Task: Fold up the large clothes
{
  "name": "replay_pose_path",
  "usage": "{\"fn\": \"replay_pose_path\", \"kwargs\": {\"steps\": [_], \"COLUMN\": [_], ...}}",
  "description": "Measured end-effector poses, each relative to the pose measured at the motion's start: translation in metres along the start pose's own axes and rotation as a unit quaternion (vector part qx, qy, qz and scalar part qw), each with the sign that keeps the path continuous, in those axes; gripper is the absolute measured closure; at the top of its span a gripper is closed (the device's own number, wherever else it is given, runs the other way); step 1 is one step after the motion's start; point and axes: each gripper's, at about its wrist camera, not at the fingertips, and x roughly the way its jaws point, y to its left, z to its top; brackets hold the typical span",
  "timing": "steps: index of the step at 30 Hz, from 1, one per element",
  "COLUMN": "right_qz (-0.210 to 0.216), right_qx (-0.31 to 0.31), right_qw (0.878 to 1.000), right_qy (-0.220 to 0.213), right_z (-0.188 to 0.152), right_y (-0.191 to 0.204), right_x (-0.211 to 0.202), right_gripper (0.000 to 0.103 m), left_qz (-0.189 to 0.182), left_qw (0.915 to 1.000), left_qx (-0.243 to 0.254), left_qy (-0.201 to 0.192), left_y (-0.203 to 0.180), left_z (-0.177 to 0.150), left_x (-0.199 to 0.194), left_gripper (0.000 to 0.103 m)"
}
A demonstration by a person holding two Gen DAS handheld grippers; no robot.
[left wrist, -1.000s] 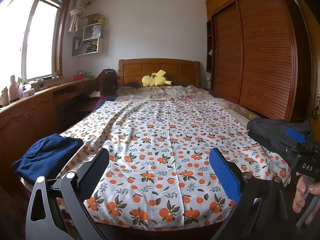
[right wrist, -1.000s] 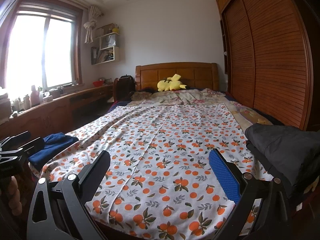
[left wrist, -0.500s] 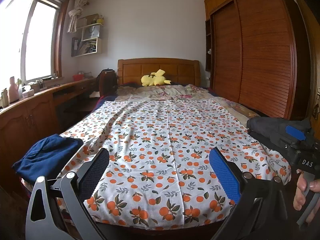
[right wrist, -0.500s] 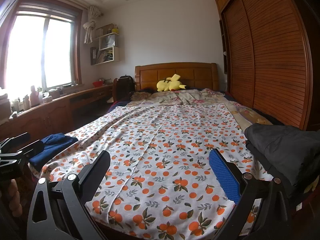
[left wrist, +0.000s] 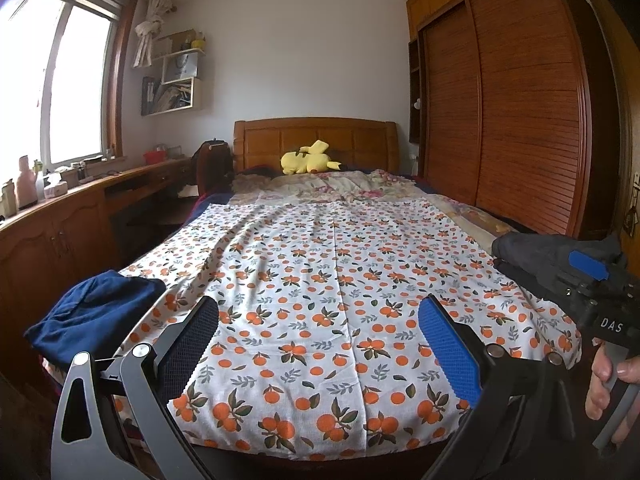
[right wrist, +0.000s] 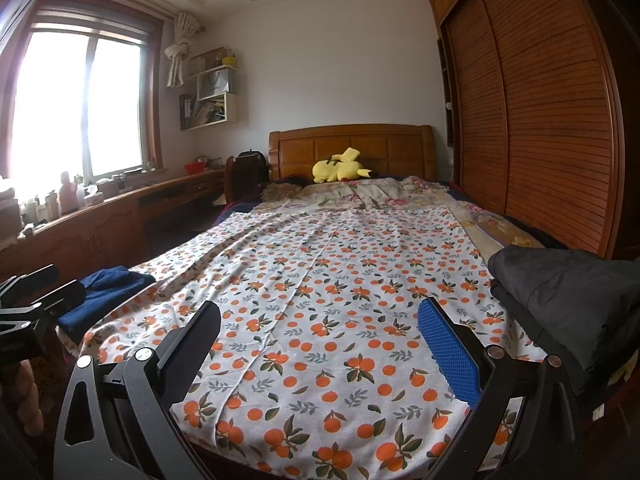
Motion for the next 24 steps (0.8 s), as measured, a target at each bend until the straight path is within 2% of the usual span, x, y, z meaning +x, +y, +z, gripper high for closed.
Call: {"fn": "replay_pose_path", "kwargs": {"steps": [24], "right_qz": [-0.001], "right_qx": [0.001], "right_qw": [1.000], "right_qy": [-0.002], "right_z": [-0.0009], "right_y": [-0.0021], "right_x": [-0.0012], "right_gripper": [0.008], "left_qz": [0.000], "left_qw": [0.9999], "left_qx": [0.006], "left_qy": [-0.010], "left_y": [-0.0005], "left_z": [0.0042], "left_x": [-0.0080], "left_gripper": [0.002]}}
